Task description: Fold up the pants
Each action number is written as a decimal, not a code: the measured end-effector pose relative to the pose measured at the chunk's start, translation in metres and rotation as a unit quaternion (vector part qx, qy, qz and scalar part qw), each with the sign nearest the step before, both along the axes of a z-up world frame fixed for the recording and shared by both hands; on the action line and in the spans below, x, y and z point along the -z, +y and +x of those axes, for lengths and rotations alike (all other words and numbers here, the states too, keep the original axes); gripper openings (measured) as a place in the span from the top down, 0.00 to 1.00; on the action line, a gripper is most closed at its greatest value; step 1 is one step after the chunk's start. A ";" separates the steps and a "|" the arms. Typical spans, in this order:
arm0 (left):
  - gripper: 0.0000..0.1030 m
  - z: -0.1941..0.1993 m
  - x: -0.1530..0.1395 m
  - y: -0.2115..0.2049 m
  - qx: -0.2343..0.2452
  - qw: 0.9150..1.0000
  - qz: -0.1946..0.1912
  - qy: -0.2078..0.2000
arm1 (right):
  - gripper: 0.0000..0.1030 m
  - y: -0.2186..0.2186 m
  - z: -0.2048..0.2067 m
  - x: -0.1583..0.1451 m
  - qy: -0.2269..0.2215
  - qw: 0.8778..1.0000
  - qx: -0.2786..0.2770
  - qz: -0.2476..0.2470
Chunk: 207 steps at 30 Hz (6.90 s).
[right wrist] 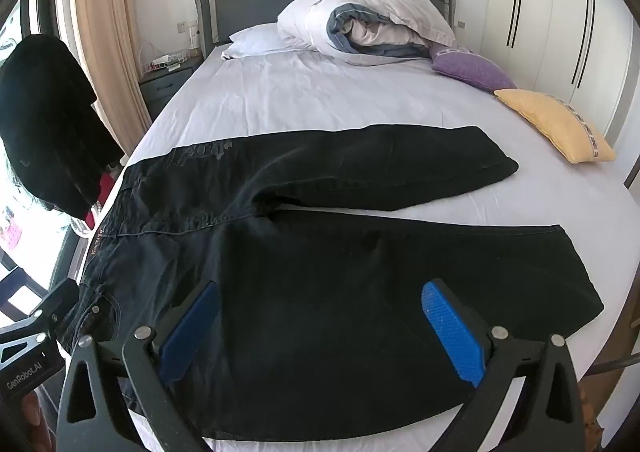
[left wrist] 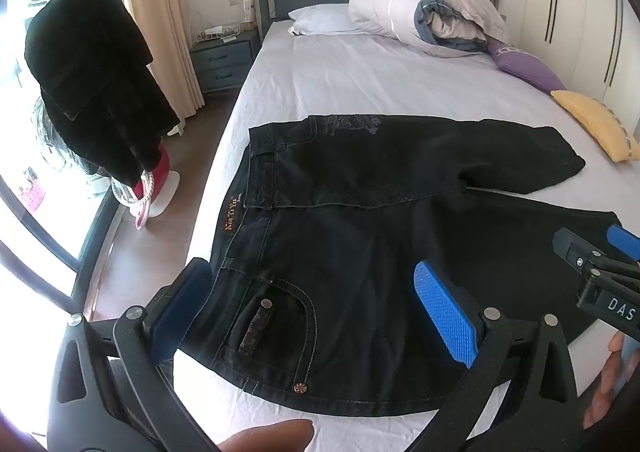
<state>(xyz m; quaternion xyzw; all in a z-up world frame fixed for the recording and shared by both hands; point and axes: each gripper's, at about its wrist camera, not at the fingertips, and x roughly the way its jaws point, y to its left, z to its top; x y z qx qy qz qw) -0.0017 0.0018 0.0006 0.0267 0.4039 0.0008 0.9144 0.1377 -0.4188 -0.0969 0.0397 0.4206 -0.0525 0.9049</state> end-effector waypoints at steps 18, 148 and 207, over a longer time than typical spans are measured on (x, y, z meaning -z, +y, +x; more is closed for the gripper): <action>0.00 -0.004 -0.001 0.005 0.001 1.000 0.000 0.001 | 0.00 0.001 -0.006 0.002 0.004 1.000 -0.002 0.000; 0.93 0.308 0.045 0.038 0.362 0.929 0.063 0.040 | 0.53 0.053 0.286 0.043 0.094 0.876 -0.461 -0.109; 0.93 -0.017 0.064 0.015 0.380 0.920 0.051 0.077 | 0.95 -0.002 0.074 0.080 0.164 0.913 -0.199 0.317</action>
